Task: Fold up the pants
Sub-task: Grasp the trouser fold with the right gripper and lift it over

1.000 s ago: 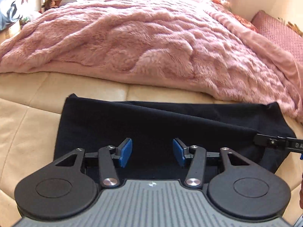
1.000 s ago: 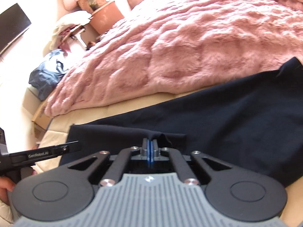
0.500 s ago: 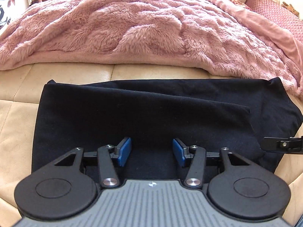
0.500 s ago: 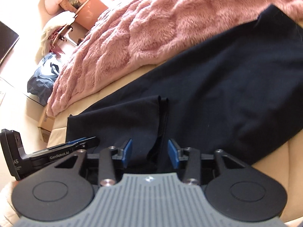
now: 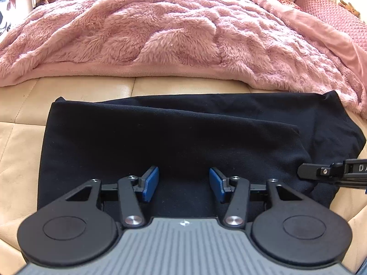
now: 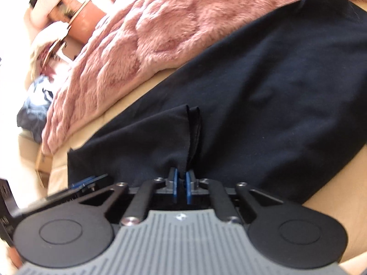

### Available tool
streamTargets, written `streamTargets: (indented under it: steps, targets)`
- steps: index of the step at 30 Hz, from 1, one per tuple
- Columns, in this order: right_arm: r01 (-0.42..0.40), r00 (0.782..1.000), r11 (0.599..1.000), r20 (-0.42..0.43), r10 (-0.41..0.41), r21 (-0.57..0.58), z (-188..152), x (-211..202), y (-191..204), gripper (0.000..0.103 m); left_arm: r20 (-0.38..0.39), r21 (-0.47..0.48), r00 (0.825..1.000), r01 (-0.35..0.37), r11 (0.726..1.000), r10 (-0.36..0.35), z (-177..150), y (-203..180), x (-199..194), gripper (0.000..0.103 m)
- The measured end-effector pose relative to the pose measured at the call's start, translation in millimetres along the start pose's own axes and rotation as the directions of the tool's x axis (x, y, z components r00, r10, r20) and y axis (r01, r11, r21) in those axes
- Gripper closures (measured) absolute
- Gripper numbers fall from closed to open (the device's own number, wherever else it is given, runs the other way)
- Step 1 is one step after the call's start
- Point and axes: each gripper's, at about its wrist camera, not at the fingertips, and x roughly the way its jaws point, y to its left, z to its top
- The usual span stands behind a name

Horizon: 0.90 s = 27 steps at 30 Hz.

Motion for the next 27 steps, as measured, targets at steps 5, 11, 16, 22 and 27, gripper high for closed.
streamTargets:
  steps: [5, 11, 16, 22, 27]
  targets:
    - [-0.064, 0.995, 0.988, 0.062, 0.073, -0.144, 18.2, -30.9, 51.7, 0.103, 0.101, -0.064, 0.995, -0.018, 0.998, 0.025, 3.3, 15.1, -40.1, 0.045]
    - [-0.142, 0.975, 0.919, 0.107, 0.194, -0.366, 54.0, -84.4, 141.0, 0.103, 0.190, -0.139, 0.976, -0.077, 0.987, 0.103, 4.2, 44.8, -98.0, 0.045]
    - [-0.162, 0.956, 0.850, 0.135, 0.261, -0.502, 87.4, -148.0, 198.4, 0.103, 0.243, -0.193, 0.962, -0.076, 0.978, 0.123, 4.9, 59.5, -129.3, 0.045]
    - [-0.108, 0.951, 0.804, 0.173, 0.254, -0.584, 129.2, -223.2, 214.9, 0.103, 0.263, -0.198, 0.960, -0.042, 0.979, 0.094, 7.5, 50.7, -134.5, 0.045]
    - [-0.022, 0.971, 0.815, 0.182, 0.156, -0.579, 171.6, -251.7, 174.7, 0.103, 0.243, -0.158, 0.968, -0.018, 0.987, 0.056, 13.4, 24.1, -115.7, 0.045]
